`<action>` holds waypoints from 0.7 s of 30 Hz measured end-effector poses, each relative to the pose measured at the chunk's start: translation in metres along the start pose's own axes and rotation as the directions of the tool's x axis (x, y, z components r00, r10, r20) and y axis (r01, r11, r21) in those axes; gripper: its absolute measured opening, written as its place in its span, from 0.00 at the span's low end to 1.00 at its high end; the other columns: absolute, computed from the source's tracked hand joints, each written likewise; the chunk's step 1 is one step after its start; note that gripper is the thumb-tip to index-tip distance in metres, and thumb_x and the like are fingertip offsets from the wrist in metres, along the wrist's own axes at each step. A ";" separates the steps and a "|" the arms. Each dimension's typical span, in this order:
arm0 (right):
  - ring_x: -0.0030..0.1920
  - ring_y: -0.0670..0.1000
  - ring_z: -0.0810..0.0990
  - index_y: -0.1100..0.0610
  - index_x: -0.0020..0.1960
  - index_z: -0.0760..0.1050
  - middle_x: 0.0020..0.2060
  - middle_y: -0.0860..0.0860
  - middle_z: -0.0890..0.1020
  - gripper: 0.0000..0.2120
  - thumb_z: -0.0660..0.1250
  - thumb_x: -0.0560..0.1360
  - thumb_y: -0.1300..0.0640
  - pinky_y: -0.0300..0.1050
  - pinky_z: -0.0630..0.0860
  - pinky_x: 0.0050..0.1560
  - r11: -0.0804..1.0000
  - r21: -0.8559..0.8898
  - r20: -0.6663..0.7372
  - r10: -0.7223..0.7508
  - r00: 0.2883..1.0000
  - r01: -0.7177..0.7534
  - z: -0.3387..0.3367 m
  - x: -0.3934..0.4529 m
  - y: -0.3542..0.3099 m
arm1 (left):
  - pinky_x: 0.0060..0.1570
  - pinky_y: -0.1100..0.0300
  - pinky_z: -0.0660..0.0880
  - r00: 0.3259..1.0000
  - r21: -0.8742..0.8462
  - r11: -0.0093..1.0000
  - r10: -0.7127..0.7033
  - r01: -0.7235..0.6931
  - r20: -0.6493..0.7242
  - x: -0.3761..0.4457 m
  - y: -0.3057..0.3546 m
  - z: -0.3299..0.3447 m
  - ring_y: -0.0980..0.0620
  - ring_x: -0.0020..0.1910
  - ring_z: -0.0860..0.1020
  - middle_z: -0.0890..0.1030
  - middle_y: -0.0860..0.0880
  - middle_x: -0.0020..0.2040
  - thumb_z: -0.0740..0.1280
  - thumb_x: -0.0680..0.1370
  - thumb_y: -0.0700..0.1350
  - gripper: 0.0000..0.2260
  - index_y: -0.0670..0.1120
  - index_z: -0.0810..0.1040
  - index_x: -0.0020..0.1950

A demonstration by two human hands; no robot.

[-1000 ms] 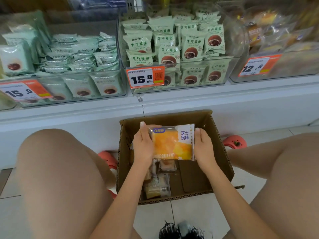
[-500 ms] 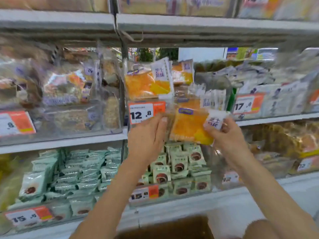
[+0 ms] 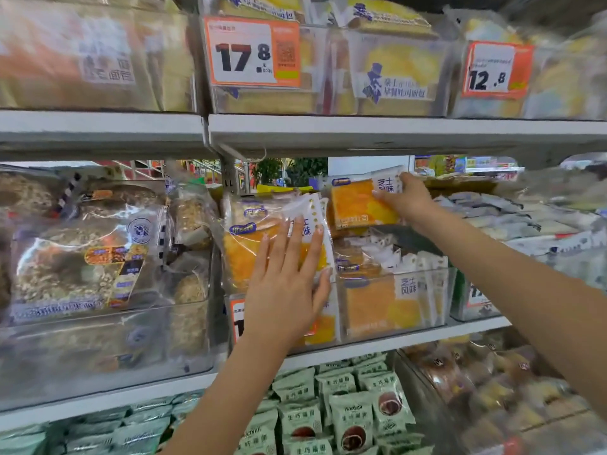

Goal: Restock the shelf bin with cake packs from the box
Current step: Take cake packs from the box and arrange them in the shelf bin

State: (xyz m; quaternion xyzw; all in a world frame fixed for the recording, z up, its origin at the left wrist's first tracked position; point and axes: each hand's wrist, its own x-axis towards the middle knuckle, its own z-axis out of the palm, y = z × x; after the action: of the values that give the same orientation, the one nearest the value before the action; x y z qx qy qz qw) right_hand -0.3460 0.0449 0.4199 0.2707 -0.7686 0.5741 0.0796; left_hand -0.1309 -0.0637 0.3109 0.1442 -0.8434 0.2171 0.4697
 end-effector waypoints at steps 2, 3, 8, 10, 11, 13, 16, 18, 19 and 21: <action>0.66 0.60 0.72 0.58 0.74 0.59 0.70 0.58 0.68 0.36 0.71 0.72 0.52 0.58 0.74 0.61 0.996 0.044 0.156 0.065 0.986 -0.073 0.013 0.012 0.001 | 0.69 0.44 0.60 1.000 0.005 1.000 0.004 -0.004 -0.008 0.000 0.000 0.001 0.41 0.73 0.64 0.67 0.41 0.73 0.51 0.80 0.55 0.24 0.46 0.68 0.73; 0.63 0.59 0.74 0.59 0.73 0.61 0.68 0.57 0.71 0.34 0.71 0.72 0.53 0.56 0.76 0.59 0.994 0.059 0.218 0.081 0.973 -0.096 0.020 0.017 0.002 | 0.69 0.44 0.60 1.000 0.008 1.000 0.006 -0.006 -0.013 -0.001 -0.001 0.002 0.41 0.73 0.64 0.67 0.41 0.73 0.51 0.80 0.55 0.25 0.46 0.68 0.73; 0.63 0.58 0.73 0.58 0.71 0.62 0.66 0.56 0.72 0.32 0.72 0.72 0.53 0.54 0.73 0.63 0.996 -0.026 0.170 0.086 0.982 -0.082 0.049 0.025 0.006 | 0.70 0.44 0.60 0.999 0.018 1.000 0.021 -0.020 -0.024 -0.001 -0.002 0.006 0.41 0.74 0.63 0.66 0.41 0.73 0.51 0.81 0.55 0.24 0.46 0.67 0.74; 0.65 0.59 0.71 0.58 0.72 0.59 0.67 0.57 0.71 0.35 0.72 0.72 0.50 0.54 0.71 0.65 0.991 -0.115 0.133 0.088 0.987 -0.072 0.051 0.025 0.007 | 0.70 0.44 0.60 0.999 0.014 1.000 0.024 -0.024 -0.033 -0.001 -0.001 0.006 0.41 0.73 0.63 0.67 0.41 0.73 0.51 0.81 0.55 0.24 0.46 0.67 0.73; 0.66 0.59 0.71 0.59 0.72 0.58 0.68 0.57 0.70 0.36 0.72 0.72 0.49 0.54 0.70 0.65 0.986 -0.142 0.134 0.105 0.985 -0.086 0.052 0.024 0.007 | 0.70 0.44 0.60 0.999 0.012 1.000 0.027 -0.026 -0.035 -0.001 -0.001 0.007 0.41 0.73 0.63 0.67 0.41 0.73 0.51 0.81 0.55 0.24 0.46 0.68 0.73; 0.67 0.60 0.69 0.61 0.73 0.54 0.69 0.58 0.69 0.38 0.71 0.73 0.49 0.53 0.69 0.66 0.974 -0.200 0.117 0.130 0.985 -0.104 0.051 0.023 0.009 | 0.70 0.44 0.60 0.999 0.013 1.000 0.024 -0.023 -0.031 -0.002 -0.002 0.007 0.41 0.73 0.63 0.67 0.41 0.73 0.51 0.81 0.55 0.24 0.46 0.68 0.73; 0.68 0.60 0.69 0.63 0.73 0.52 0.70 0.60 0.67 0.38 0.68 0.75 0.49 0.51 0.69 0.64 0.953 -0.285 0.079 0.133 0.988 -0.105 0.050 0.021 0.011 | 0.69 0.44 0.60 1.000 0.016 1.000 0.020 -0.020 -0.022 -0.003 -0.001 0.006 0.41 0.73 0.63 0.67 0.41 0.73 0.51 0.81 0.55 0.24 0.46 0.68 0.73; 0.68 0.60 0.69 0.64 0.73 0.52 0.70 0.60 0.67 0.36 0.66 0.76 0.48 0.51 0.70 0.62 0.935 -0.342 0.068 0.124 0.990 -0.094 0.051 0.018 0.010 | 0.69 0.44 0.60 1.000 0.015 1.000 0.021 -0.021 -0.012 -0.002 -0.001 0.006 0.41 0.73 0.63 0.67 0.41 0.73 0.51 0.81 0.55 0.24 0.45 0.68 0.73; 0.68 0.61 0.69 0.64 0.74 0.52 0.70 0.61 0.67 0.36 0.65 0.77 0.47 0.51 0.69 0.62 0.924 -0.372 0.077 0.127 0.989 -0.090 0.051 0.016 0.009 | 0.70 0.44 0.60 1.000 0.015 1.000 0.024 -0.024 -0.006 -0.002 -0.001 0.004 0.41 0.73 0.63 0.67 0.41 0.73 0.51 0.81 0.55 0.24 0.45 0.67 0.73; 0.69 0.62 0.67 0.66 0.75 0.50 0.72 0.61 0.64 0.38 0.61 0.78 0.44 0.52 0.69 0.64 0.908 -0.403 0.109 0.169 0.980 -0.112 0.051 0.012 0.006 | 0.70 0.44 0.59 1.000 0.009 1.000 0.025 -0.025 0.007 -0.002 -0.001 0.005 0.41 0.73 0.63 0.67 0.41 0.73 0.50 0.81 0.54 0.25 0.45 0.67 0.74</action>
State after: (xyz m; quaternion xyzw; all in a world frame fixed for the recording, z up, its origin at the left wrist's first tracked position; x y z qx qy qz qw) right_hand -0.3498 -0.0049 0.4040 0.2330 -0.8896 0.3910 0.0365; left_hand -0.1331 -0.0670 0.3075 0.1366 -0.8457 0.2261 0.4636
